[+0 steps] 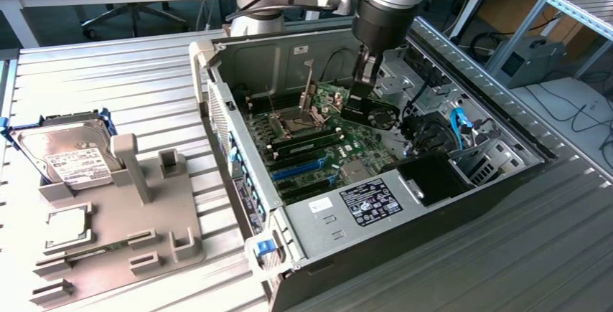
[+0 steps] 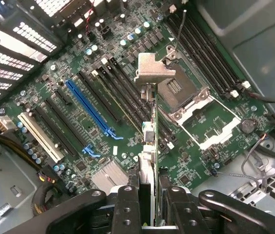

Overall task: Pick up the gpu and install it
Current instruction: 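Insert the gpu into the slot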

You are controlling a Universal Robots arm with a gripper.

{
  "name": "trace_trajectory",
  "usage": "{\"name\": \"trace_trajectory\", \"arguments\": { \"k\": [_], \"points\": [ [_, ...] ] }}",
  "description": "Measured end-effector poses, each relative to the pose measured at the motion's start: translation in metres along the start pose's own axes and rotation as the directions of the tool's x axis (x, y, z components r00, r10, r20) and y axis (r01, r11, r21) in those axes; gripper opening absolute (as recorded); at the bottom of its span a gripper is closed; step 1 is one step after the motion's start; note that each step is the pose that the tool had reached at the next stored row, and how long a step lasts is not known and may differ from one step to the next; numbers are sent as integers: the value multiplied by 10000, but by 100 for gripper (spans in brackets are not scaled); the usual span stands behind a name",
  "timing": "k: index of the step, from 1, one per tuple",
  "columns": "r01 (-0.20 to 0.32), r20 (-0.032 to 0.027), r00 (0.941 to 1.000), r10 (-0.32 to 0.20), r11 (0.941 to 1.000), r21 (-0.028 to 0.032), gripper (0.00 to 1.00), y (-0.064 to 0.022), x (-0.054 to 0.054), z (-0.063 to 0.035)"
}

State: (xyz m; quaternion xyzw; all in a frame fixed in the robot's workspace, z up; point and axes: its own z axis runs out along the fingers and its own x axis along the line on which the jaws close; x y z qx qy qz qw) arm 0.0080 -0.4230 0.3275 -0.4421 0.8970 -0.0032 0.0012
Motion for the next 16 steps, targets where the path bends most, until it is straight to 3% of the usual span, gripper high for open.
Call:
{"name": "trace_trajectory", "arguments": {
  "k": [16],
  "points": [
    [957, 7, 9954, -957, 9954, 1, 26, 0, 0, 5]
  ]
}}
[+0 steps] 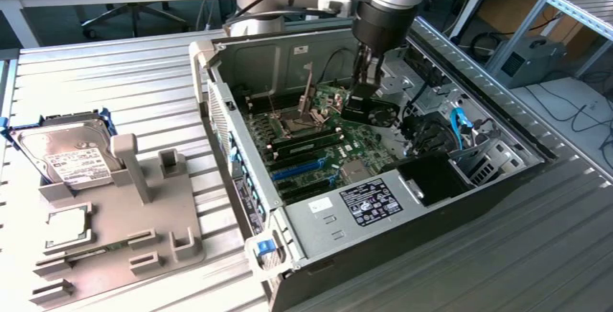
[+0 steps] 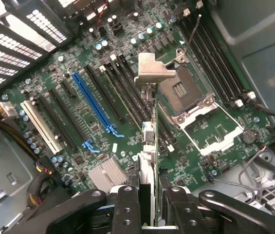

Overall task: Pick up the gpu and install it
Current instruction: 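Insert the gpu into the slot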

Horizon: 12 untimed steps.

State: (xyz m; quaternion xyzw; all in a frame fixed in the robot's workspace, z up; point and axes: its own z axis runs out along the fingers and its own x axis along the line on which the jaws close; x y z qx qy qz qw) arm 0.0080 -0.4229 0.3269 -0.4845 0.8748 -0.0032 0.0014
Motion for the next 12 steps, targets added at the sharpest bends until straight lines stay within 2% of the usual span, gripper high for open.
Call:
{"name": "trace_trajectory", "arguments": {
  "k": [12],
  "points": [
    [759, 6, 9971, -759, 9971, 1, 26, 0, 0, 4]
  ]
}}
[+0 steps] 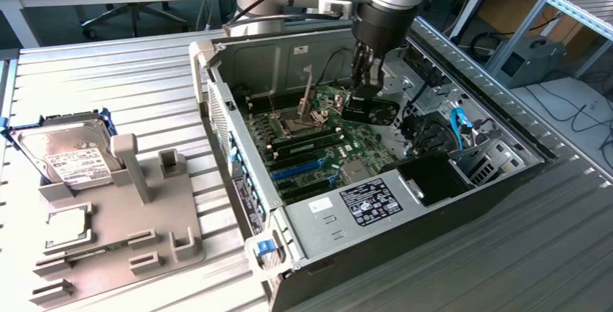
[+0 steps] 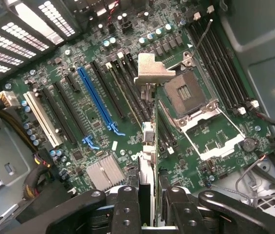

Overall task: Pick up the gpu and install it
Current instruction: 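Insert the gpu into the slot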

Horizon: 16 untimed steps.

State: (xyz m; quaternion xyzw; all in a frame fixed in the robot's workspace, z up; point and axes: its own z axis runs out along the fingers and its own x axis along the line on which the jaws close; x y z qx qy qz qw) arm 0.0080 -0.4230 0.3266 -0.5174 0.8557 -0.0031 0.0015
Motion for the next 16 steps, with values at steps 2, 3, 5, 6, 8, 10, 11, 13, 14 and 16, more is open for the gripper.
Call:
{"name": "trace_trajectory", "arguments": {
  "k": [2, 3, 5, 6, 8, 10, 11, 13, 14, 16],
  "points": [
    [157, 1, 9999, -157, 9999, 0, 26, 0, 0, 1],
    [205, 1, 9998, -205, 9998, 0, 26, 0, 0, 1],
    [312, 2, 9995, -312, 9995, 0, 26, 0, 0, 1],
    [363, 2, 9993, -363, 9993, 0, 26, 0, 0, 2],
    [484, 3, 9988, -484, 9988, 0, 26, 0, 0, 2],
    [606, 5, 9982, -606, 9982, 0, 26, 0, 0, 3],
    [664, 4, 9978, -664, 9978, 0, 26, 0, 0, 3],
    [770, 5, 9970, -770, 9970, 0, 26, 0, 0, 4],
    [829, 5, 9966, -829, 9966, 0, 26, 0, 0, 4],
    [970, 6, 9953, -970, 9953, 1, 26, 0, 0, 5]
  ]
}}
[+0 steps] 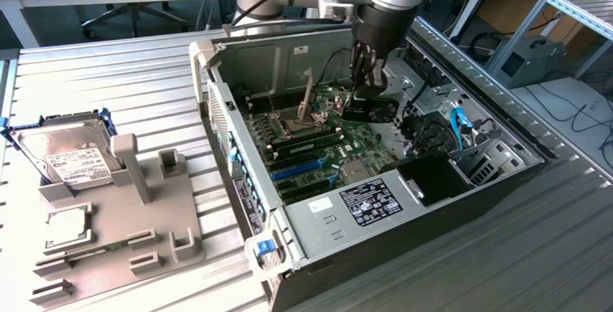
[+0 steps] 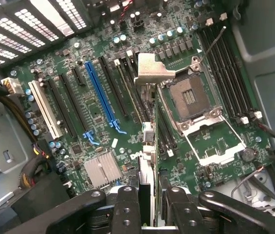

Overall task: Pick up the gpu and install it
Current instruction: 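Insert the gpu into the slot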

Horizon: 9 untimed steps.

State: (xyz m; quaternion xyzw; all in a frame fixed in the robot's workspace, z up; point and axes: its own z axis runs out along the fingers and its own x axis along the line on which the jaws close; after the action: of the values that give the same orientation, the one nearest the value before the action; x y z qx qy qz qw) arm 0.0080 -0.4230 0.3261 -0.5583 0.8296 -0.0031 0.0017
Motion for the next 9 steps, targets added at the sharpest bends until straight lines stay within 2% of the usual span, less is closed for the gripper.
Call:
{"name": "trace_trajectory", "arguments": {
  "k": [9],
  "points": [
    [566, 4, 9984, -566, 9984, 0, 26, 0, 0, 3]
  ]
}}
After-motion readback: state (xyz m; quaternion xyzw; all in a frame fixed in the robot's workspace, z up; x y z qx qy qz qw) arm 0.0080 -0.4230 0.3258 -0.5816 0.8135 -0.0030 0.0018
